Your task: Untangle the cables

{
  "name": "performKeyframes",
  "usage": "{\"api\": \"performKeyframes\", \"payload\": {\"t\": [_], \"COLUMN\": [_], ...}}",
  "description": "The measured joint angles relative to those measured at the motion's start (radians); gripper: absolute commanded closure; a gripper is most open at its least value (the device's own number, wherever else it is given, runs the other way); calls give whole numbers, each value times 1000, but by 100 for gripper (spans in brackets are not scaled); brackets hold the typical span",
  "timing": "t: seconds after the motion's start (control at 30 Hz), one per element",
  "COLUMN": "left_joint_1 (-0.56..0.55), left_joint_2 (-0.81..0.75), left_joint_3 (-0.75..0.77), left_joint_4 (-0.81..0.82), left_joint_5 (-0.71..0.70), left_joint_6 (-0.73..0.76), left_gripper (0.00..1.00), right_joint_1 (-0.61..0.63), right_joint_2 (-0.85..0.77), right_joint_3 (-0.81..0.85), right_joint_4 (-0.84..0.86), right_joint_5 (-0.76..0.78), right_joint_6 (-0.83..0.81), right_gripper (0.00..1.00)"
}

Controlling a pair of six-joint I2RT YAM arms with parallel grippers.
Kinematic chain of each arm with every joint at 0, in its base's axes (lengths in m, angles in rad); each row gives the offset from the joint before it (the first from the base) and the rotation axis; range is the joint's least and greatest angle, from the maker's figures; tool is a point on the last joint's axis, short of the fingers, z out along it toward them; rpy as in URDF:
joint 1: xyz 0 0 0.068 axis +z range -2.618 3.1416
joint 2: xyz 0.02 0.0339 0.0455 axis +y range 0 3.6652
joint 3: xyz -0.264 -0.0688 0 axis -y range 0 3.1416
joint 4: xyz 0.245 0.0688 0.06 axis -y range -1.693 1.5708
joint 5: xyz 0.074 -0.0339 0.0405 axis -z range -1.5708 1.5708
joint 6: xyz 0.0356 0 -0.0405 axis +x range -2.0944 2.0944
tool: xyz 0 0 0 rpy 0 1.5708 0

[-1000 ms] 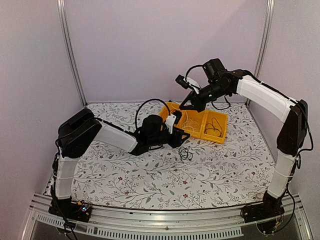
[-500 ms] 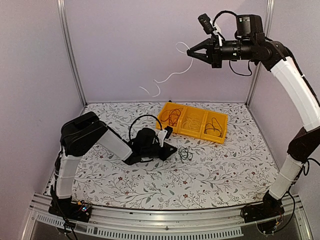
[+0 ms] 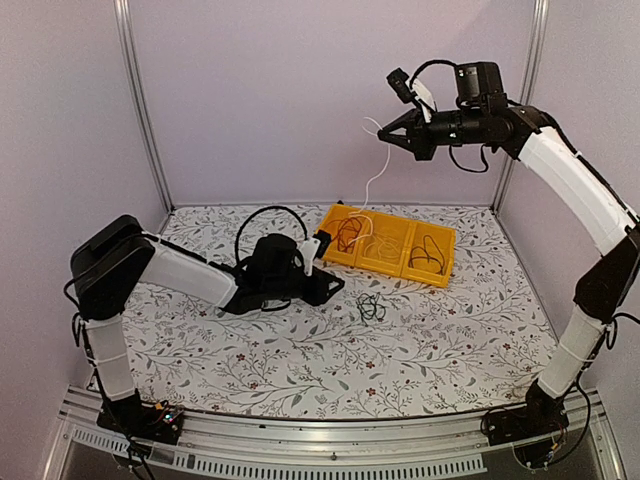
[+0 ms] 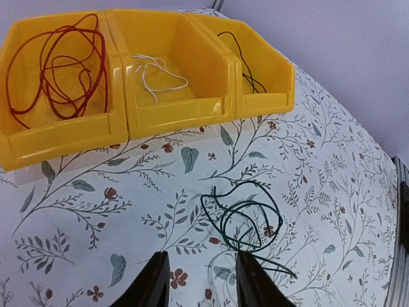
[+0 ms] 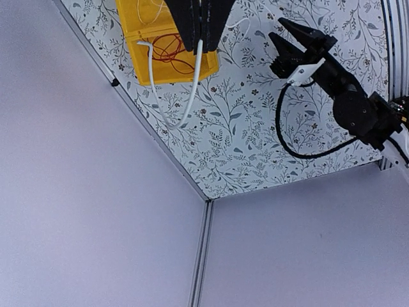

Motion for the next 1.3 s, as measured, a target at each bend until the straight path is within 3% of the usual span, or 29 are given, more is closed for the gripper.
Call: {"api": "performKeyframes", "payload": {"t": [0.43,1.3], "left_joint_1": [1,1], "left_joint_2": [-182,-248], "left_joint_3": [-151,-165], "left_joint_4": [-131,-197], "left_joint_5": [-103,-158], "left_joint_6": [-15,-34], "left_gripper": [60,59], "right_joint_1": [-94,-121], "right_joint_2": [91,212], "right_joint_3": [-256,-274], "right_joint_4": [95,229], "right_joint_5": [49,288], "right_joint_6": [-98,-134], "right_gripper": [100,100]}}
